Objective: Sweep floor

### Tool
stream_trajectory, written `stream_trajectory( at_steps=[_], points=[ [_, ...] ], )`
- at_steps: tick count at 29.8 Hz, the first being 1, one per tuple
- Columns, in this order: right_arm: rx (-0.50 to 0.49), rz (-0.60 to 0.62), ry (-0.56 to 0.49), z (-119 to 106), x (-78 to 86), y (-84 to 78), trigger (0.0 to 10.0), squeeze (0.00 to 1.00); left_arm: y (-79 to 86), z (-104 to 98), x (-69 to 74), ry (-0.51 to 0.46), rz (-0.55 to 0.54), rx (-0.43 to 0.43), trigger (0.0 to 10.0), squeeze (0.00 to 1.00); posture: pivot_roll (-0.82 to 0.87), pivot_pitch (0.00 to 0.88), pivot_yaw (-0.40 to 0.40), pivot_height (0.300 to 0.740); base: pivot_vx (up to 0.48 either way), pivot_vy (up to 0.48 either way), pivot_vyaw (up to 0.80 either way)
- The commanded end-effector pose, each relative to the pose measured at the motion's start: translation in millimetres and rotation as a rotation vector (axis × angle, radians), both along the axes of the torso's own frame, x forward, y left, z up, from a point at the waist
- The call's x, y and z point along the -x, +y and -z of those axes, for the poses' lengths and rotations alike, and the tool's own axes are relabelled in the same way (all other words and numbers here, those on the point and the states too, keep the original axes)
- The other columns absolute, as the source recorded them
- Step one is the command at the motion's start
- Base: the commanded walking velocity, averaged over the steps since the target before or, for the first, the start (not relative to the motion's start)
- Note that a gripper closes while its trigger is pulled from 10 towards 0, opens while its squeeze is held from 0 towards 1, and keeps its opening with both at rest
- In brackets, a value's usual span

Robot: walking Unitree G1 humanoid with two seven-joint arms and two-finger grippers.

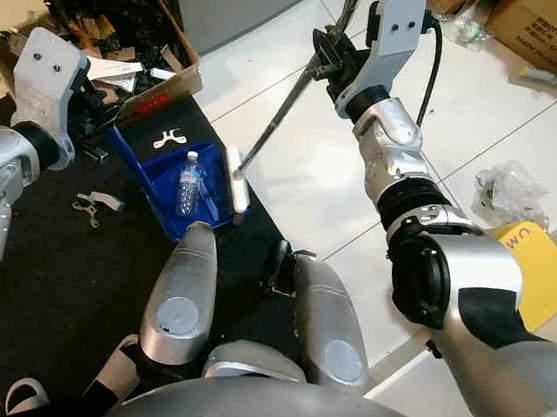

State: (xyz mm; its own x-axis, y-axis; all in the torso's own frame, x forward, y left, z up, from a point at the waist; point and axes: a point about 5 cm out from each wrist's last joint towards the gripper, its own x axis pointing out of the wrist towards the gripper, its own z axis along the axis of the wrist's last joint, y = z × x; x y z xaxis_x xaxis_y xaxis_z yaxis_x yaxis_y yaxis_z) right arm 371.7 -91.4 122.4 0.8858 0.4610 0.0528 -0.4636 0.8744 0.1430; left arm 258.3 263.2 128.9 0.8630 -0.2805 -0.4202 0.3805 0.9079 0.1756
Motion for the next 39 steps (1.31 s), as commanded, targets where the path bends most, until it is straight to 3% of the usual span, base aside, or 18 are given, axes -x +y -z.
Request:
stream_trajectory(
  at_steps=[1, 8, 13, 15, 24, 31, 33, 34, 35, 39],
  points=[
    [-0.019, 0.010, 0.005, 1.4, 0.4, -4.2, 10.0, 0.00, -8.5, 23.8, 7.2, 0.099, 0.018, 0.040, 10.0, 0.00, 0.42, 0.196, -0.066, 0.740, 0.000, 0.000, 0.00],
    [-0.058, -0.063, -0.019, 0.0, 3.4, 2.3, 10.0, 0.00, -15.0, 19.9, 2.2, 0.047, 0.026, 0.044, 10.0, 0.00, 0.42, 0.183, -0.073, 0.740, 0.000, 0.000, 0.00],
    [-0.080, -0.035, -0.071, -10.7, -0.7, -5.1, 10.0, 0.00, -31.2, 2.6, -2.0, -0.092, 0.100, 0.029, 10.0, 0.00, 0.42, 0.172, -0.081, 0.740, 0.000, 0.000, 0.00],
    [-0.055, 0.070, -0.134, -23.4, -6.9, -19.4, 10.0, 0.00, -43.7, -6.7, -1.8, -0.152, 0.146, 0.065, 10.0, 0.00, 0.41, 0.156, -0.086, 0.740, 0.000, 0.000, 0.00],
    [0.020, 0.307, -0.260, -43.8, -12.1, -54.0, 10.0, 0.00, -72.5, -25.4, -1.4, -0.287, 0.246, 0.096, 10.0, 0.00, 0.39, 0.107, -0.092, 0.740, 0.000, 0.000, 0.00],
    [0.071, 0.405, -0.351, -61.2, -14.0, -71.0, 10.0, 0.00, -83.5, -31.7, -4.3, -0.346, 0.270, 0.115, 10.0, 0.00, 0.38, 0.082, -0.094, 0.740, 0.000, 0.000, 0.00],
    [0.150, 0.510, -0.397, -73.6, -16.1, -87.8, 10.0, 0.00, -88.6, -34.2, -7.3, -0.378, 0.279, 0.120, 10.0, 0.00, 0.36, 0.059, -0.096, 0.740, 0.000, 0.000, 0.00],
    [0.150, 0.510, -0.397, -73.6, -16.1, -87.8, 10.0, 0.00, -88.6, -34.2, -7.3, -0.378, 0.279, 0.120, 10.0, 0.00, 0.36, 0.059, -0.096, 0.740, 0.000, 0.000, 0.00],
    [0.267, 0.611, -0.358, -73.9, -18.1, -108.9, 10.0, 0.00, -93.2, -36.7, -12.9, -0.403, 0.280, 0.136, 10.0, 0.00, 0.35, 0.033, -0.097, 0.740, 0.000, 0.000, 0.00],
    [0.310, 0.608, -0.276, -61.5, -17.6, -115.5, 10.0, 0.00, -94.1, -39.8, -15.0, -0.421, 0.273, 0.157, 10.0, 0.00, 0.34, 0.027, -0.098, 0.740, 0.000, 0.000, 0.00]
  ],
)
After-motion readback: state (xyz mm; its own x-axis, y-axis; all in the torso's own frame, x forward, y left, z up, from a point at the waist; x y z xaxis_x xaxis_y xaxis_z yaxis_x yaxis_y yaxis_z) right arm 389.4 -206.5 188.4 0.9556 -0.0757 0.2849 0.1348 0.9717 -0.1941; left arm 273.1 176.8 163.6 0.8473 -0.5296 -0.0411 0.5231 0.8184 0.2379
